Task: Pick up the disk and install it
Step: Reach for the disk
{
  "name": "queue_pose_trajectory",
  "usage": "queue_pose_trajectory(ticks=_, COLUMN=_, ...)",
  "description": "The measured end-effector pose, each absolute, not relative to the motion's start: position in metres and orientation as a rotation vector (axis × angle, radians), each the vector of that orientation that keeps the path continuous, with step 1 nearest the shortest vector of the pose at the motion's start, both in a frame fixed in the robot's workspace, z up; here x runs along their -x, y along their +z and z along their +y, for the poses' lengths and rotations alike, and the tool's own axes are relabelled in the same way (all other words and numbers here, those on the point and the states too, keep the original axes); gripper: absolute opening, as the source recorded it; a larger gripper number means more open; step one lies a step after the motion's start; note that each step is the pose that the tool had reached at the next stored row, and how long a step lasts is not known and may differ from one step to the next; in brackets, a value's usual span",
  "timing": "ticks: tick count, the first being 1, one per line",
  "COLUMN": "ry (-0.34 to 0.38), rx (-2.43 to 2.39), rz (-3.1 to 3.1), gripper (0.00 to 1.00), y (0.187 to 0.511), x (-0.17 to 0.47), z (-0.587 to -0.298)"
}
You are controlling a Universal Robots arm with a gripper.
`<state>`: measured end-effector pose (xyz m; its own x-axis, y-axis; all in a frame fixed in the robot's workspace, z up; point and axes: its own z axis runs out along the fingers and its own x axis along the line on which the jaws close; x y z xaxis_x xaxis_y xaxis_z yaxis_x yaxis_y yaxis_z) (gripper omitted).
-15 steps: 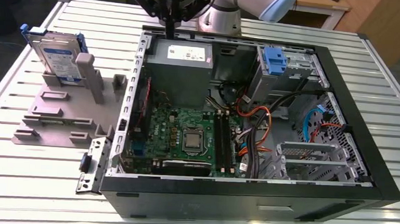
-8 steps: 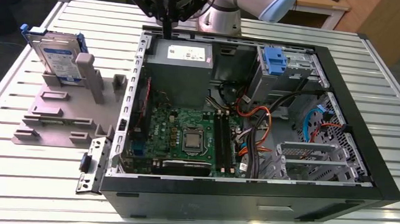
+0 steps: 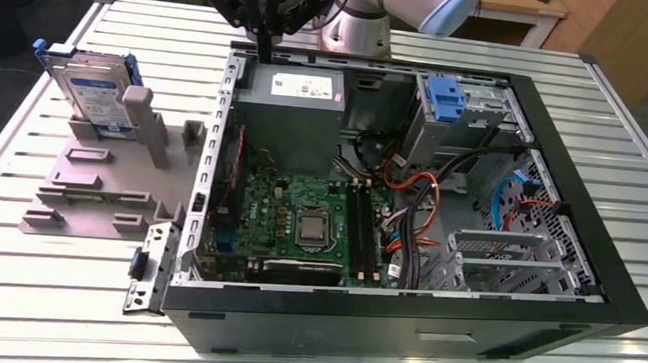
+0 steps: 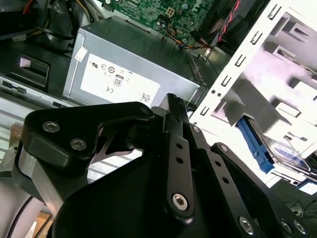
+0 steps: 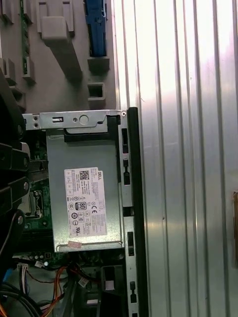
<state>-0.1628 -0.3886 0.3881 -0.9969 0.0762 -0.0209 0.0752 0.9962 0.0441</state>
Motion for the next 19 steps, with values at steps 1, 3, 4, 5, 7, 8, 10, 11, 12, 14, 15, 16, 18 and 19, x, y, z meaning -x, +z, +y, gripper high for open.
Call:
queue_pose_trajectory(ticks=1, ry=0.067, rx=-0.118, rz=3.116, gripper=0.11, y=0.388, x=0.164, z=-0.389)
queue_pose_trajectory(ticks=3, ry=0.068, rx=-0.118, rz=3.116, gripper=0.11, y=0.388, x=0.166, z=-0.388)
queue_pose_trajectory(ticks=4, ry=0.068, rx=-0.118, rz=3.116, gripper=0.11, y=0.388, x=0.167, z=-0.388)
queue_pose_trajectory(ticks=5, ry=0.067, rx=-0.118, rz=3.116, gripper=0.11, y=0.388, x=0.168, z=-0.388)
queue_pose_trajectory(ticks=7, ry=0.067, rx=-0.118, rz=3.116, gripper=0.11, y=0.388, x=0.170, z=-0.388)
queue_pose_trajectory(ticks=8, ry=0.068, rx=-0.118, rz=3.116, gripper=0.11, y=0.388, x=0.171, z=-0.387)
queue_pose_trajectory(ticks=10, ry=0.068, rx=-0.118, rz=3.116, gripper=0.11, y=0.387, x=0.174, z=-0.387)
queue_pose_trajectory(ticks=11, ry=0.068, rx=-0.118, rz=3.116, gripper=0.11, y=0.387, x=0.175, z=-0.386)
queue_pose_trajectory(ticks=12, ry=0.067, rx=-0.118, rz=3.116, gripper=0.11, y=0.387, x=0.176, z=-0.386)
queue_pose_trajectory(ticks=14, ry=0.067, rx=-0.118, rz=3.116, gripper=0.11, y=0.387, x=0.177, z=-0.385)
queue_pose_trajectory(ticks=15, ry=0.068, rx=-0.118, rz=3.116, gripper=0.11, y=0.387, x=0.178, z=-0.385)
queue_pose_trajectory(ticks=16, ry=0.068, rx=-0.118, rz=3.116, gripper=0.11, y=0.387, x=0.178, z=-0.385)
queue_pose_trajectory(ticks=18, ry=0.067, rx=-0.118, rz=3.116, gripper=0.11, y=0.387, x=0.179, z=-0.385)
queue_pose_trajectory(ticks=19, ry=0.068, rx=-0.118, rz=3.116, gripper=0.11, y=0.387, x=0.180, z=-0.384)
